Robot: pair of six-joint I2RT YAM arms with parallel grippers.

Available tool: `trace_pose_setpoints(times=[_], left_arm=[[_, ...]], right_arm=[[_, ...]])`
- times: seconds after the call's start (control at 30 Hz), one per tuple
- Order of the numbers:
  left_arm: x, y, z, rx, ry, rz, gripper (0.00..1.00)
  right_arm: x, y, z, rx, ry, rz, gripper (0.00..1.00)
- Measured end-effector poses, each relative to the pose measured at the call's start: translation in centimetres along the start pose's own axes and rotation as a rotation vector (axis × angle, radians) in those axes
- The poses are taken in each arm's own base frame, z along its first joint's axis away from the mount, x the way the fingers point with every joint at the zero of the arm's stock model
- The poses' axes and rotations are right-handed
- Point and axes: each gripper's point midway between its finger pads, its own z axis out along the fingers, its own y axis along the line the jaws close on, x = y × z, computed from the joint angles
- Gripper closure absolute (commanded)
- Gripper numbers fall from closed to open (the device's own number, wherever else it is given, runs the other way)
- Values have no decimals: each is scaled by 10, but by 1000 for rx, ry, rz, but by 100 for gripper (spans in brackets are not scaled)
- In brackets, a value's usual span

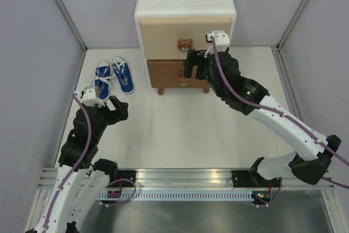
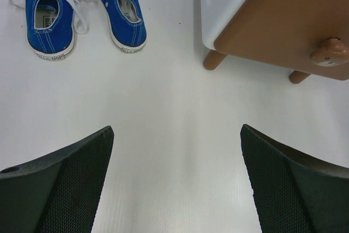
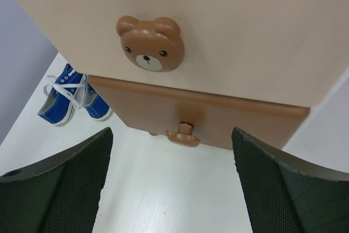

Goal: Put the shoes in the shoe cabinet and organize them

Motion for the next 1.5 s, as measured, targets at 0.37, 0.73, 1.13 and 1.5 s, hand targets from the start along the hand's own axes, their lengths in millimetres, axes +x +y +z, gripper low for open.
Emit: trace_pose_setpoints(times=[0.37, 0.73, 1.13, 1.5], left_arm=[[23, 16, 7, -53, 30, 21, 0], [20, 20, 6, -70, 13, 34, 0], [21, 21, 6, -72, 14, 38, 0], [20, 21, 6, -74, 13, 38, 0]], right_arm=[[-24, 24, 40, 161, -69, -17, 9], [-16, 22, 73, 293, -77, -73, 20], [-8, 15, 80, 356, -70, -122, 71], [-5, 20, 54, 305, -49, -79, 88]])
